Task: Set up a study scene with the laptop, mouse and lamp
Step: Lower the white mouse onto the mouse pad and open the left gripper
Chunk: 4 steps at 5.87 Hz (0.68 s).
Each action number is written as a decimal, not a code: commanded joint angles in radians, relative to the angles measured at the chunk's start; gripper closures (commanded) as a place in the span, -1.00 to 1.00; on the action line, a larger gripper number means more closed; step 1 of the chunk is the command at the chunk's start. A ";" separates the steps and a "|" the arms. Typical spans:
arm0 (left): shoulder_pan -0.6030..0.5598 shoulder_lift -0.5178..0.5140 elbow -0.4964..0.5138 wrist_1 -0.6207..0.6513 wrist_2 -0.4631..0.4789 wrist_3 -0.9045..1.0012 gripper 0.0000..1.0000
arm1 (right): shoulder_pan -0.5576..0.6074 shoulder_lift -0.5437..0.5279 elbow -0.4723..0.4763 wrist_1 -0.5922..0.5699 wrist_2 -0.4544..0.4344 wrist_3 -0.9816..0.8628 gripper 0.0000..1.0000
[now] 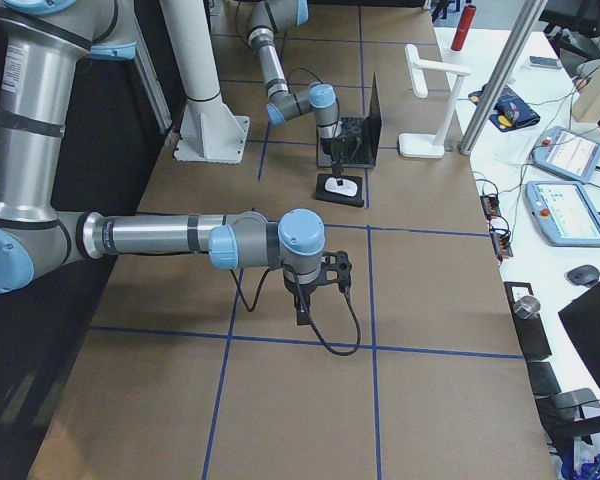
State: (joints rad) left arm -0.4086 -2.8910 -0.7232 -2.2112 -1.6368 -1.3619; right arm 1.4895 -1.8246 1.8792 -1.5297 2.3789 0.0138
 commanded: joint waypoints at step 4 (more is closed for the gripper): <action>-0.061 0.050 -0.143 0.052 -0.156 -0.026 -1.00 | 0.000 0.008 0.003 0.003 -0.007 -0.002 -1.00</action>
State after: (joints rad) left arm -0.4584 -2.8737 -0.8027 -2.1918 -1.7455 -1.3846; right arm 1.4895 -1.8205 1.8808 -1.5274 2.3743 0.0123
